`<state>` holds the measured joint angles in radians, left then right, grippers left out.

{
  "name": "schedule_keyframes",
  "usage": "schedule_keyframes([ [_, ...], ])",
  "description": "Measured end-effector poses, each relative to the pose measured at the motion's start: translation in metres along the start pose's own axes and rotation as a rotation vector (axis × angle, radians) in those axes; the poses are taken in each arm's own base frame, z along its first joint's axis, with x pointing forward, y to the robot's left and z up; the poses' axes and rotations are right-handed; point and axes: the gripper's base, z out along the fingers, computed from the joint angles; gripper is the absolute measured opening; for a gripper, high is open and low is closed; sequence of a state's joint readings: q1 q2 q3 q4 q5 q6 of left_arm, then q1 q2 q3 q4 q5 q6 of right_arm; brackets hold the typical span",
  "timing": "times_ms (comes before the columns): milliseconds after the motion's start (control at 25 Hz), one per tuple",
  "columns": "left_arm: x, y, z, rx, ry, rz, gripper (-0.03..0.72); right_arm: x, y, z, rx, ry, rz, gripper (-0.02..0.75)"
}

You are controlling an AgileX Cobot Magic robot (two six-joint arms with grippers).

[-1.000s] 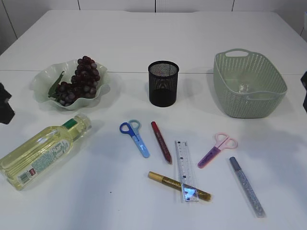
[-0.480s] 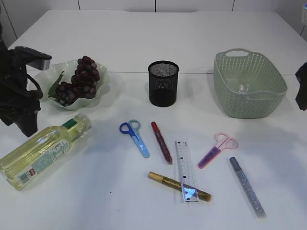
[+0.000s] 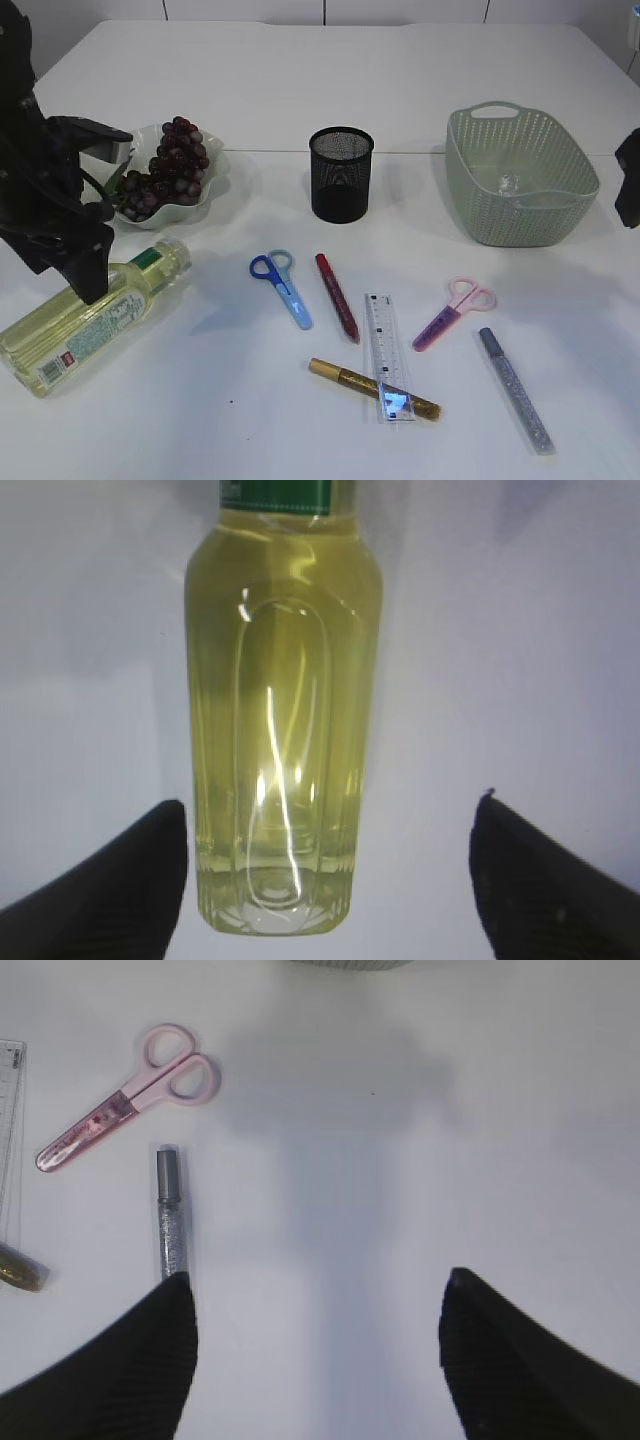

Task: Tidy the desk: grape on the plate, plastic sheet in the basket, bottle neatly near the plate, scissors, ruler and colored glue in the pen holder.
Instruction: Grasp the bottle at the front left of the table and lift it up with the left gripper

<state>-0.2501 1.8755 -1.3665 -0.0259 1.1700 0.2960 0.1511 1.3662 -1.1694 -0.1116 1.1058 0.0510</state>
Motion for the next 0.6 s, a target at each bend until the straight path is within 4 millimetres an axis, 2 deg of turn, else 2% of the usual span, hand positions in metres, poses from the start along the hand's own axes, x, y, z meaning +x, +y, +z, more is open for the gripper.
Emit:
schedule_keyframes([
  [280, -0.005, -0.002, 0.011, -0.019, 0.022, 0.041, 0.650, -0.001, 0.000, 0.000, 0.000, -0.008, -0.004, 0.583],
  [600, -0.007, 0.001, 0.014, -0.047, 0.014, 0.073, 0.650, -0.001, 0.000, 0.000, -0.001, -0.012, -0.008, 0.583],
])
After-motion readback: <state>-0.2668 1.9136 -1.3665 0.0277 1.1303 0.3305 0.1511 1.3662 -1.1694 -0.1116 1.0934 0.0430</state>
